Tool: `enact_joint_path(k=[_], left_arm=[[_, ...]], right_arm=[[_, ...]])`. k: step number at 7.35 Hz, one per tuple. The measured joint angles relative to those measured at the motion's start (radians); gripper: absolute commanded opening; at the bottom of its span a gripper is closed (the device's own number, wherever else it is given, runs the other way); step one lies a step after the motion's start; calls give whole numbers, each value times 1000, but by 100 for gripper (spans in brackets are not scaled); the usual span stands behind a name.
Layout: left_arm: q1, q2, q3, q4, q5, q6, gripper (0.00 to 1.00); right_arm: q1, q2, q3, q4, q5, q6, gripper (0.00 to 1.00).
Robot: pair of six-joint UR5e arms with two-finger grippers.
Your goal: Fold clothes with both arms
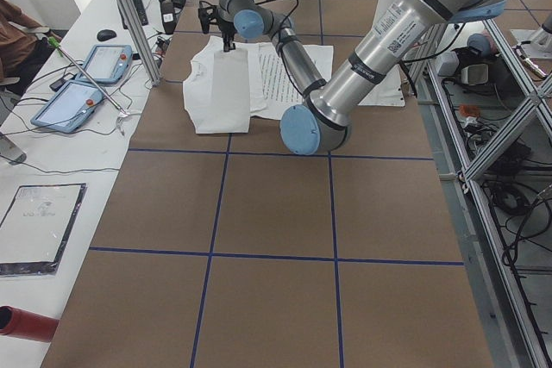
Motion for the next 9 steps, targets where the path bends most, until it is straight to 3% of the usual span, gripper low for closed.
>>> enact_joint_path(k=[2,4,7,9], left_arm=[[3,-114,83,-116,-83,-169,0],[44,-127,60,-141,-119,-239,0],[120,-119,66,-155,-103,-265,0],[165,-114,156,-273,-55,-306,0]], right_arm=[[0,-21,2,0,-1,-14,100],[0,-22,0,-1,-1,-16,100],[-1,-19,-6,-1,-2,-13,100],[-2,-14,-9,-1,-2,-12,100]])
